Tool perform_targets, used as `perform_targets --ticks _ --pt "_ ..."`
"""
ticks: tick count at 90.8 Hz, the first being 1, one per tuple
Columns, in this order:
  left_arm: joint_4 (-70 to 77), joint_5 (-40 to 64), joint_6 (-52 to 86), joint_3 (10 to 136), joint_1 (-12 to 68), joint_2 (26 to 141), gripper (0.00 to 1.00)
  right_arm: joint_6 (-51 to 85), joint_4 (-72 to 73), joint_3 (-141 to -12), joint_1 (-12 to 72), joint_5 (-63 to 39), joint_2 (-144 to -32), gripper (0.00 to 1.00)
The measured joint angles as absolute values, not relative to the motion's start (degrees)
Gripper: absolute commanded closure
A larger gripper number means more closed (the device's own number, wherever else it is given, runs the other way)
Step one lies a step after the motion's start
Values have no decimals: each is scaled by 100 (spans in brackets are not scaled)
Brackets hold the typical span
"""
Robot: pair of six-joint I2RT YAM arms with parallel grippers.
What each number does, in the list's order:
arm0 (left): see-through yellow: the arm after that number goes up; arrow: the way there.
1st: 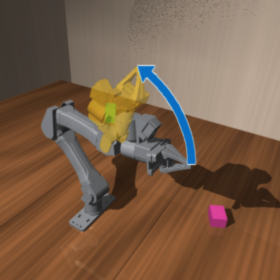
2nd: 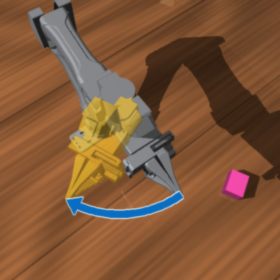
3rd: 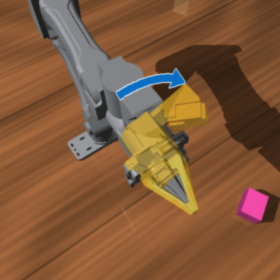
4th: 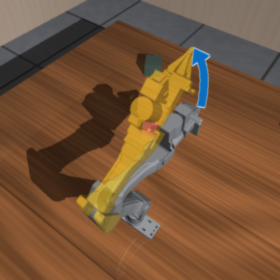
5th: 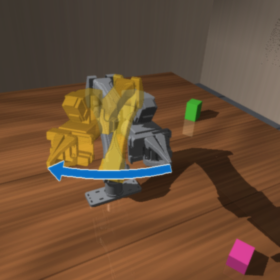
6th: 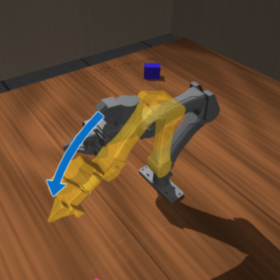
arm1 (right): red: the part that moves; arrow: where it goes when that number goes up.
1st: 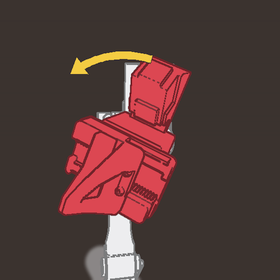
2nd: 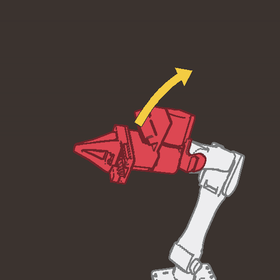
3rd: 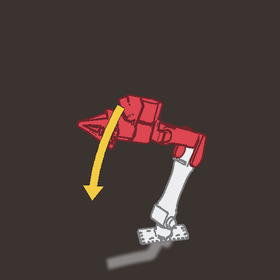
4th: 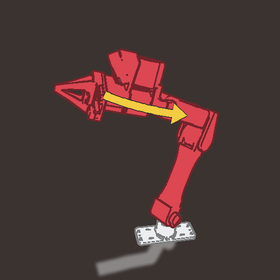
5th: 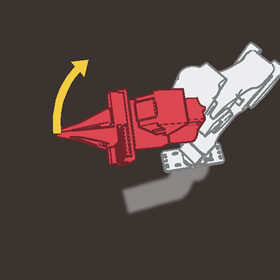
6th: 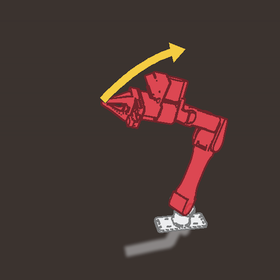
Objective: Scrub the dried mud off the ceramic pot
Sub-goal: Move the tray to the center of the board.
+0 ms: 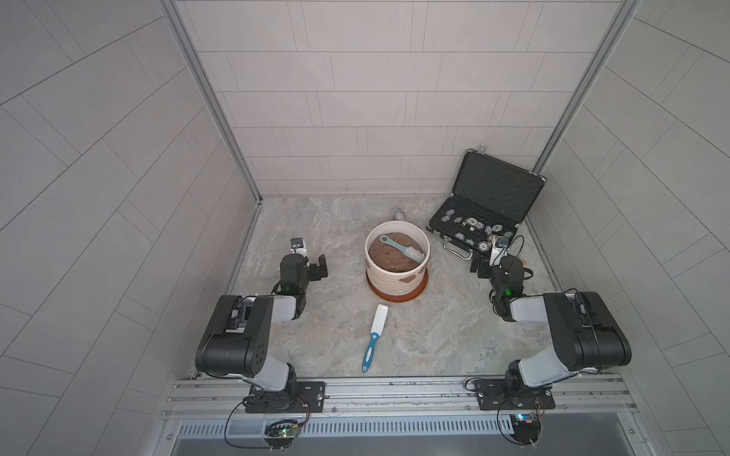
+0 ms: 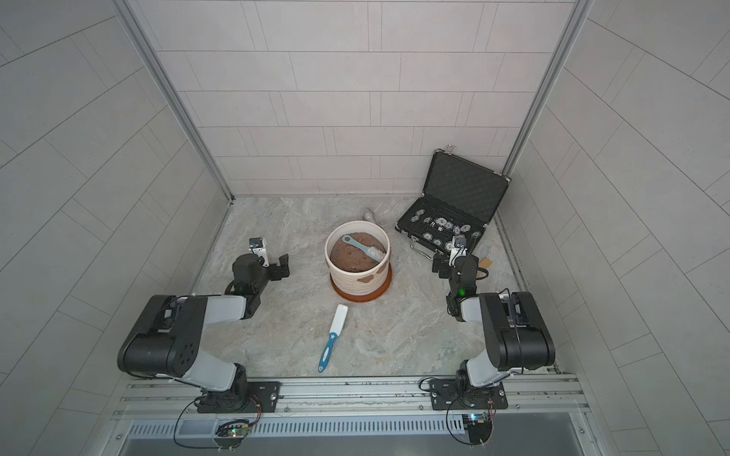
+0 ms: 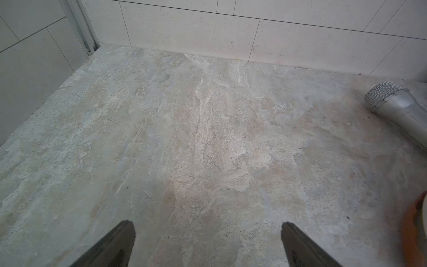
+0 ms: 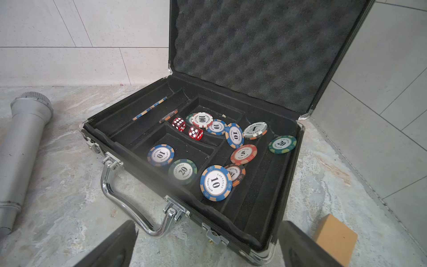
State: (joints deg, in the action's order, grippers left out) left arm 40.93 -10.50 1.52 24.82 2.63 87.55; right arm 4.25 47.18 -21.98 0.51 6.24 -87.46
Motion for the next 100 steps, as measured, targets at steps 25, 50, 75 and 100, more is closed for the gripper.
perform_targets --ticks 25,50,75,100 --pt "4093 -1052 152 2482 266 8755 0 423 4718 -2198 51 624 -8748 0" --pt "4093 -1052 152 2482 266 8755 0 425 4718 -2198 51 624 -8757 0" --pt "4093 -1041 152 2482 263 8755 0 425 4720 -2198 51 626 -8759 0" --pt "2366 -777 121 3686 246 8298 0 598 2379 -3284 69 958 -7428 0"
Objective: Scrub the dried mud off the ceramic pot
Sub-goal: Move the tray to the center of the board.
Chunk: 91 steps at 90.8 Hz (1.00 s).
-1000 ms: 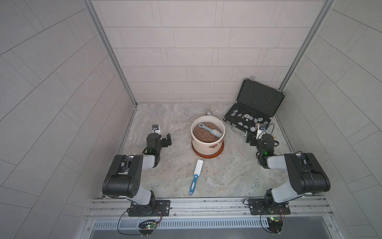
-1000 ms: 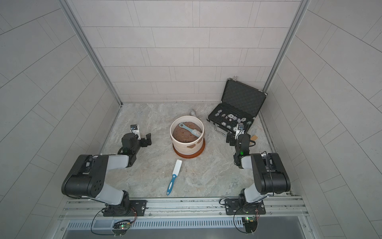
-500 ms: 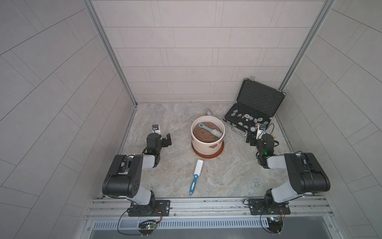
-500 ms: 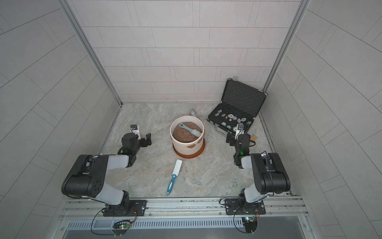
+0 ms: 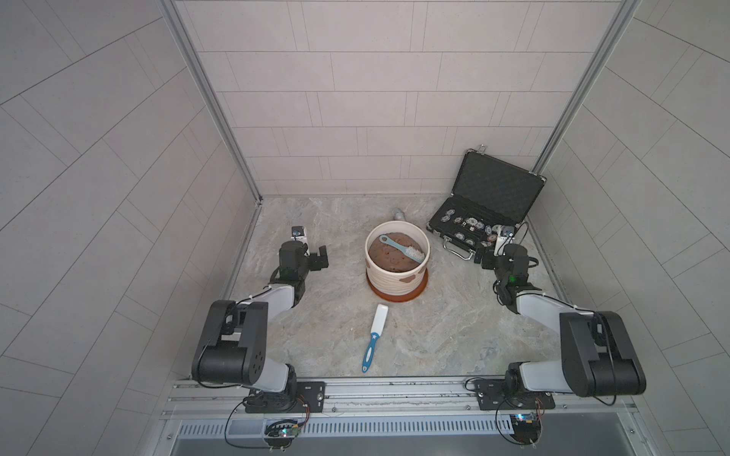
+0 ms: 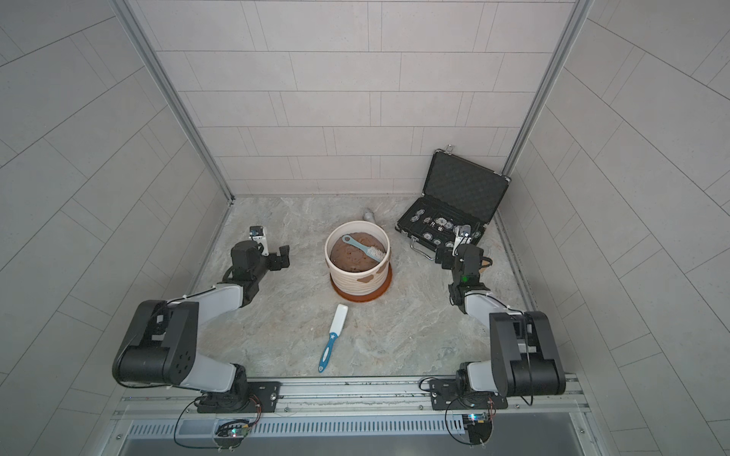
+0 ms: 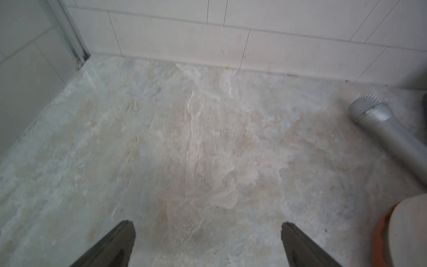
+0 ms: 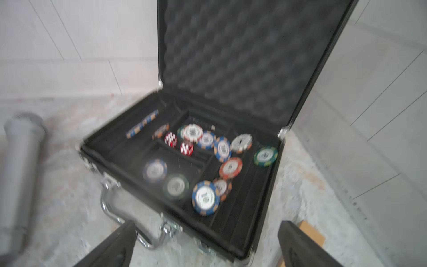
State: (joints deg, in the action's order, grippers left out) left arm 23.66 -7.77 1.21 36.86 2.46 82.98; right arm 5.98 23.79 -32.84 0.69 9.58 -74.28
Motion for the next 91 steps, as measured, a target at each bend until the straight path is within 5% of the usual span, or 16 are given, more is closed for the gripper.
perform_targets --ticks 37,68,91 --pt "-2860 1160 -1243 7067 215 7872 0 2923 -1210 -4512 -43 1203 -5349 0" --pt "-6635 2569 -2877 7456 217 7944 0 4073 -3699 -5109 1365 779 -5690 6" --pt "-7745 2952 -3492 7693 237 8267 0 4757 -4198 -4685 1463 -285 -6324 19"
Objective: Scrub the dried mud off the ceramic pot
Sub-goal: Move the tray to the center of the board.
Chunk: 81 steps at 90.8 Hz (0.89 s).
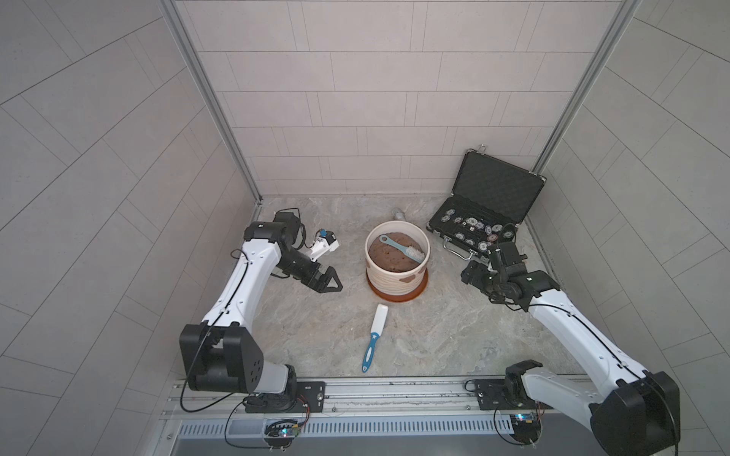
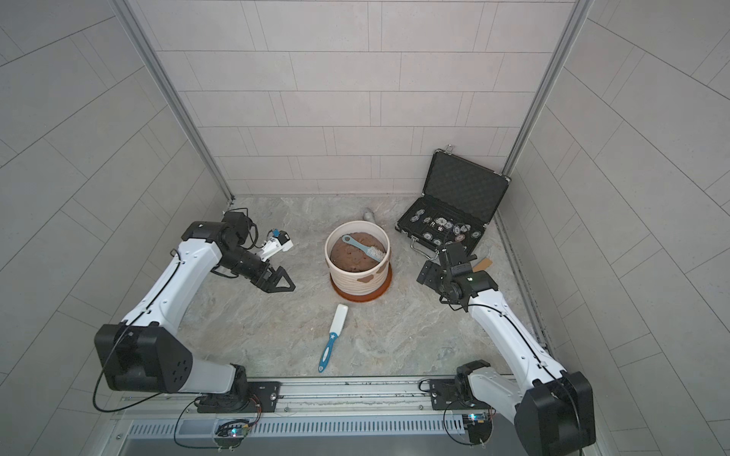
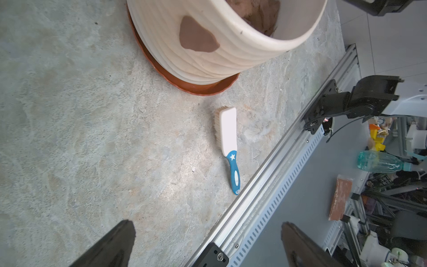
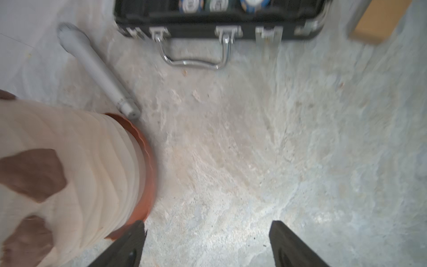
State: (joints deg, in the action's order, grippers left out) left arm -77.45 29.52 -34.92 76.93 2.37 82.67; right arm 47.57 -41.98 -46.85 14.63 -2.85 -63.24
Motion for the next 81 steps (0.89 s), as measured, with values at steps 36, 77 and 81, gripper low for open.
perform_targets --ticks 36,77,81 --pt "-6871 3048 -1911 7856 237 8908 0 5105 -2781 -4687 1424 -2265 -8364 59" --pt "-5922 3463 -829 7655 237 9150 0 5081 -1577 -5039 1597 -3258 -9614 58" --pt "-5907 3479 -819 7655 237 9153 0 5083 -1507 -5081 1614 -3273 -9721 60"
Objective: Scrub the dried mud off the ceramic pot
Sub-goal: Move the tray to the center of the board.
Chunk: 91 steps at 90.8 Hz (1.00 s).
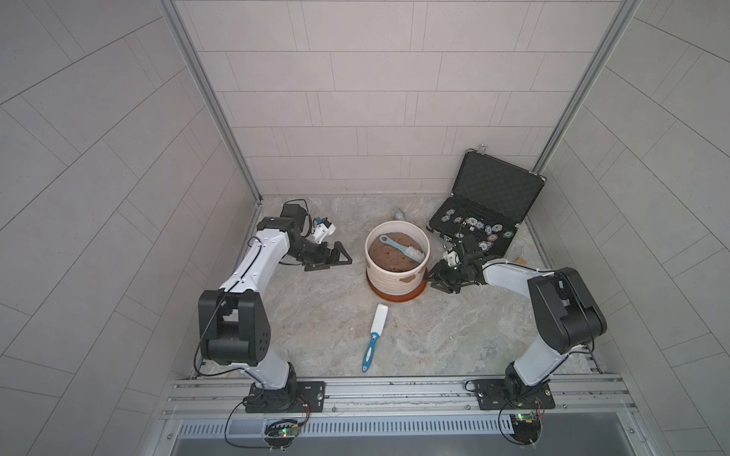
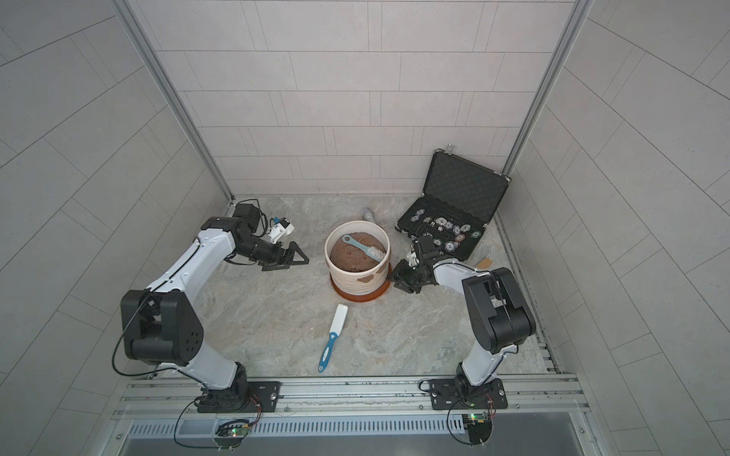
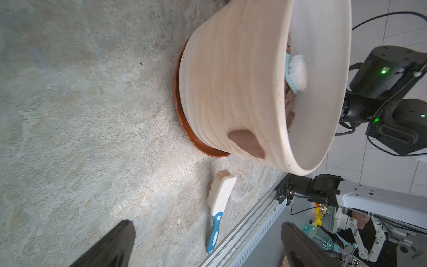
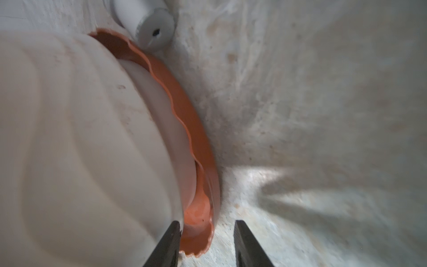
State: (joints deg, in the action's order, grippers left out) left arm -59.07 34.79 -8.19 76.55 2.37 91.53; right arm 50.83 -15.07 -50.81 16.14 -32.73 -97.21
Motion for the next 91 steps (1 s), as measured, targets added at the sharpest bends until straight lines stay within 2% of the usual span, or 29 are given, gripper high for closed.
perform_targets --ticks 24,44,70,91 --pt "-5824 3531 -744 7655 237 9153 0 5083 -1365 -5328 1758 -3315 -10208 65" --pt "-5800 3470 -716 7653 209 9153 0 5236 -1175 -5841 2211 -3258 -10687 69" --pt "-5684 3288 -668 7653 -14 9153 0 5640 -670 -6960 2770 -3350 -11668 70" --pt "-5614 3046 -578 7653 -499 9142 0 5902 -338 -7732 2936 -3365 -12289 69"
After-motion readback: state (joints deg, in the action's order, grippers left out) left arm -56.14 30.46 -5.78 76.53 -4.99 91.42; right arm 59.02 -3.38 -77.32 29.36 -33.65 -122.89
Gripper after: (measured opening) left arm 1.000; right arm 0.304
